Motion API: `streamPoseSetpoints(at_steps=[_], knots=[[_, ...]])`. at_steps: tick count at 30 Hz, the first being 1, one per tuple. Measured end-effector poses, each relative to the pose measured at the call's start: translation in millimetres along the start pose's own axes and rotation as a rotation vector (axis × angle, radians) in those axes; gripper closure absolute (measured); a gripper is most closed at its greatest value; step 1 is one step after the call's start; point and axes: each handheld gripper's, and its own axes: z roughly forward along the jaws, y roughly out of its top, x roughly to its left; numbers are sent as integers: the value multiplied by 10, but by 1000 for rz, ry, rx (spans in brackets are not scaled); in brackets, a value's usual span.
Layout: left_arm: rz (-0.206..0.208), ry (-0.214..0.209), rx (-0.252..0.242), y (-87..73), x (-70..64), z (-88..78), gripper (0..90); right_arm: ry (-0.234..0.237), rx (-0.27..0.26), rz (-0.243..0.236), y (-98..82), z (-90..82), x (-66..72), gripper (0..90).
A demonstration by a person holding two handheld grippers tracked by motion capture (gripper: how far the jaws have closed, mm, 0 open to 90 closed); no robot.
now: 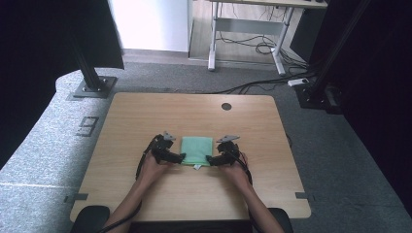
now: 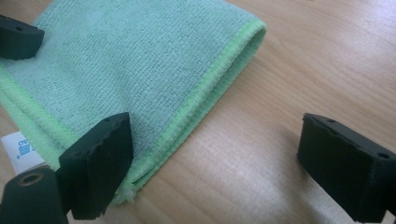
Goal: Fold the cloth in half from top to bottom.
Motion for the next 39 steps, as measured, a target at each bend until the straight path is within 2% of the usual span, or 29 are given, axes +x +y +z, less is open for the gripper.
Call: streamPoseSetpoints(at_steps=[12, 18, 23, 31, 39], knots=[[-11, 1, -1, 63, 69, 52, 0, -1, -12, 3, 79, 83, -92, 111], [-8, -27, 0, 67, 100, 42, 0, 20, -13, 1, 82, 74, -103, 131], [-23, -44, -3, 79, 117, -14, 0, 35, -11, 33, 86, 54, -124, 125], [32, -50, -18, 77, 67, -240, 0, 36, -16, -5, 107, -62, -66, 77], [66, -63, -26, 21, 8, -415, 0, 43, -18, -44, 91, -219, -7, 29]])
